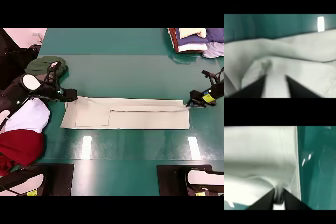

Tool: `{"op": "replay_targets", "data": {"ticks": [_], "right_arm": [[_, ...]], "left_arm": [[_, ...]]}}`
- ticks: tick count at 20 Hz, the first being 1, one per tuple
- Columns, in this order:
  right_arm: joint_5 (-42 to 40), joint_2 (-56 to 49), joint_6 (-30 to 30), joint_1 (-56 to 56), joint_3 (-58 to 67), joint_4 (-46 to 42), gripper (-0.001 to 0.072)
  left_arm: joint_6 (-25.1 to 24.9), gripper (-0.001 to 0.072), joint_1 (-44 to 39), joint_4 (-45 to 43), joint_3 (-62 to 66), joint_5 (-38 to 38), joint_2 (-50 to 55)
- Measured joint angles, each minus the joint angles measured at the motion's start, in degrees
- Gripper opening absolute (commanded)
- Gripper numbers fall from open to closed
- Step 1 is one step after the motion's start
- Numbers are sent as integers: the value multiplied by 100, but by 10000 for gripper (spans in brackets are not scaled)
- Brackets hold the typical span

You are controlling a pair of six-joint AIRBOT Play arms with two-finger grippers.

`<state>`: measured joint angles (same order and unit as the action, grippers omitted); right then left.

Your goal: Fold the shirts.

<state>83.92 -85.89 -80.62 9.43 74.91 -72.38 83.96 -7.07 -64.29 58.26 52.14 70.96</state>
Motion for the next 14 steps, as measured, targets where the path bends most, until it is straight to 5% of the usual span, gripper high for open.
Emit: {"op": "replay_targets", "data": {"ticks": [3,4,6,8,9,14], "right_arm": [[-133,-378,-4,4,417,372,415],[-118,-457,11,39,511,455,415],[24,-533,144,175,584,542,415],[160,-501,332,398,422,599,591],[186,-450,442,527,264,616,636],[109,-317,1141,1279,-807,1123,630]], "left_arm": [[72,562,22,-4,240,-107,109],[92,512,35,-22,352,-94,125],[111,226,46,-24,588,81,142],[76,35,48,-20,765,358,149],[48,34,55,-20,817,483,155],[-92,34,55,20,935,815,170]]}}
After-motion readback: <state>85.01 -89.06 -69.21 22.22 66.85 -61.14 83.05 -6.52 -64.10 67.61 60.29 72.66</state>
